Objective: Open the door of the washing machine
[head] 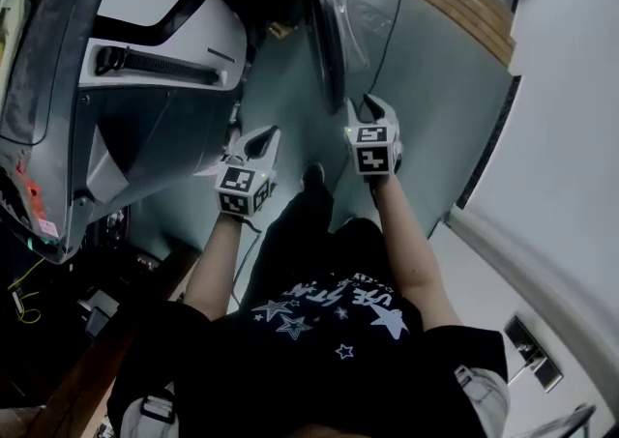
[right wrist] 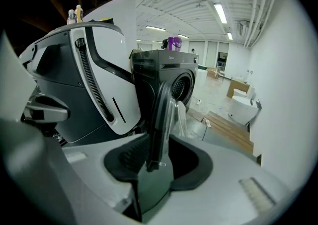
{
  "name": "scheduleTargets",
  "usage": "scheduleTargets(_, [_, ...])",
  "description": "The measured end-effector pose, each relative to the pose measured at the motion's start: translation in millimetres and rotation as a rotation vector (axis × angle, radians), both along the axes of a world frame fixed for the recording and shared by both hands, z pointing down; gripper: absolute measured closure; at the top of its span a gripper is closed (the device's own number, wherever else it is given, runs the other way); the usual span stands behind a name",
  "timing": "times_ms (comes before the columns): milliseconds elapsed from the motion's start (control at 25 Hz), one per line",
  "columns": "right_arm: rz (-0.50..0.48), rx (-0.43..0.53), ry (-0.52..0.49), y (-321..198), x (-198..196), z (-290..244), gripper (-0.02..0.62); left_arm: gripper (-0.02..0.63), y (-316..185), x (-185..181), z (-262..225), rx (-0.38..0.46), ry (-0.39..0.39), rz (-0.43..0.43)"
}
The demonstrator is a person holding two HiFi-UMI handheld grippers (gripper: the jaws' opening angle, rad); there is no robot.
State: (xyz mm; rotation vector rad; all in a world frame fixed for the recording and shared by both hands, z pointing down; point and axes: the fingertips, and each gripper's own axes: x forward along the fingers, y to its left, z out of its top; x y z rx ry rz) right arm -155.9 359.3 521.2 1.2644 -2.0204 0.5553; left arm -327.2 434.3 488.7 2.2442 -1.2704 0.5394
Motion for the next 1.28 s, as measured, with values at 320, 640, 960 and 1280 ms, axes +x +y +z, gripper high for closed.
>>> scheduleTargets(320, [0.032, 0.079, -0.028, 32, 56, -69, 0.509, 0.594, 0, 53, -60, 0.087, 0.011, 0.058])
scheduleTargets(640, [0.025, 0.168, -0.042, 78, 102, -126, 0.576, 0.594, 37, 99, -108, 0.161, 0.039, 0.076])
scheduleTargets(960, [0.039, 0.245, -0.083, 126, 132, -167, 0.591, 0.594, 90, 123, -138, 0.226, 0.030, 0.088])
scheduleTargets(1280, [0.046, 0.336, -0.121, 186, 156, -203, 0.591, 0.594, 155, 147, -168, 0.309, 0.067, 0.101])
